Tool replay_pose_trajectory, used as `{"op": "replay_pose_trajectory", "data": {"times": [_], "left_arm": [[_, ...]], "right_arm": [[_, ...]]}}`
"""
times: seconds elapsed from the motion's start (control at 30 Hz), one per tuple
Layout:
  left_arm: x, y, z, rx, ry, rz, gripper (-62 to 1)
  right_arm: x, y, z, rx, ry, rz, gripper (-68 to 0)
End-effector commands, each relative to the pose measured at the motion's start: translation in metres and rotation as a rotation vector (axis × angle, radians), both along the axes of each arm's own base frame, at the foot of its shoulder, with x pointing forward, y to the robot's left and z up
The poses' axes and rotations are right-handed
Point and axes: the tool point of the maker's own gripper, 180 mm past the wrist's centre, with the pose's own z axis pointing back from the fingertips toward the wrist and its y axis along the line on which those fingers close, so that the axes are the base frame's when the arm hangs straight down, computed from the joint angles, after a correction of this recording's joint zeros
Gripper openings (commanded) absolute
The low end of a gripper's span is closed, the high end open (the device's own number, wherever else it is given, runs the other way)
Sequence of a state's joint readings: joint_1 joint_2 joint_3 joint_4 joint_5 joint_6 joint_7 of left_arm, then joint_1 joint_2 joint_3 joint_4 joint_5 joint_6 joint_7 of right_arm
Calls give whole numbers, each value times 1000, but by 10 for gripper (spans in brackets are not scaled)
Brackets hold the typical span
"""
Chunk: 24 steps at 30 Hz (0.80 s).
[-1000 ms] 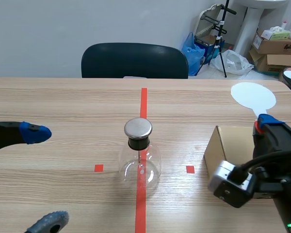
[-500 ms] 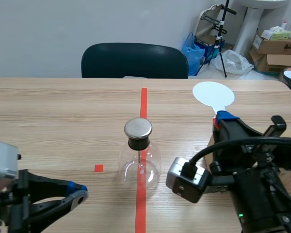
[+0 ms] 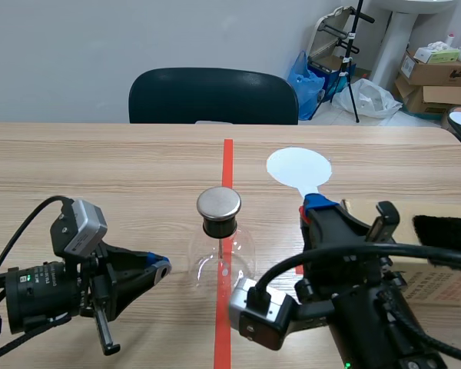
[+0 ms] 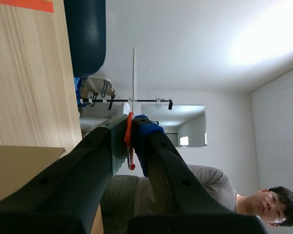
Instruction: Do the electroscope experiment
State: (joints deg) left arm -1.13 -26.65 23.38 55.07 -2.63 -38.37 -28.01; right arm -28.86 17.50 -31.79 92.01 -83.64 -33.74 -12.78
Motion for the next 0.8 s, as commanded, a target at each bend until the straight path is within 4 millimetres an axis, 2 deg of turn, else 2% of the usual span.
{"op": "replay_pose_trajectory", "data": {"times": [0.0,0.2,0.77], "left_arm": [[0,-7,13,-45,-31,-1,-592],[-2,-11,14,-62,-31,-8,-592],[-3,-19,11,-39,-55,-17,-592]], "right_arm": [[3,-1,-1,-7,-10,0,-666],[1,-2,-11,-19,14,-3,-666],[2,-8,0,13,-42,-28,-666]]}}
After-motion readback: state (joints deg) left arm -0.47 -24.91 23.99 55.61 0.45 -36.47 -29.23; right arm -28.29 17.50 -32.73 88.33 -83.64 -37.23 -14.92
